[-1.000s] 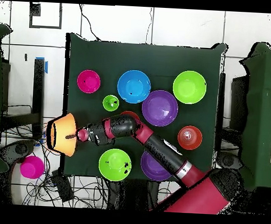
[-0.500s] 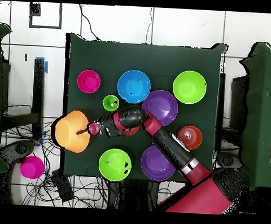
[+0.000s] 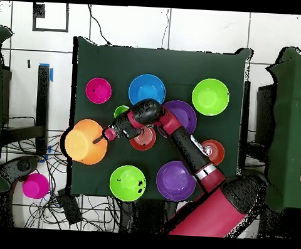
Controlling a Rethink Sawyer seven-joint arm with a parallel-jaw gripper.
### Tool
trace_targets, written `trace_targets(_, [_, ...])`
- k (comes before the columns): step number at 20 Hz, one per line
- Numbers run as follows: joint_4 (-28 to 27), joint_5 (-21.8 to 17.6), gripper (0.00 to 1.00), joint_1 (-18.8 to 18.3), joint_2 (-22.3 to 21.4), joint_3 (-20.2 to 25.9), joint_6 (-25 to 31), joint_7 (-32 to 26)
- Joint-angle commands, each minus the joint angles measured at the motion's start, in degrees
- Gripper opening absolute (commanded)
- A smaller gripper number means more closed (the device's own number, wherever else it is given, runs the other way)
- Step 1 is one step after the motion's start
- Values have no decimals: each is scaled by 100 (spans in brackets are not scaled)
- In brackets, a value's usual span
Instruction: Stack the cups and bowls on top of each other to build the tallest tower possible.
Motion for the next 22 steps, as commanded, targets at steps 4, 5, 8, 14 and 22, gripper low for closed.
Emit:
trace_targets(4, [-1780, -24, 100, 352, -222, -335, 310, -2086])
trace_targets(5, [-1649, -47, 100, 278, -290, -334, 125, -1982])
trace_targets(8, [-1106, -254, 100, -11, -653, -316, -548, -1496])
trace_targets(14, [-1162, -462, 100, 41, -877, -420, -919, -1322])
trace_targets(22, [-1070, -430, 100, 35, -1036, -510, -1081, -1227])
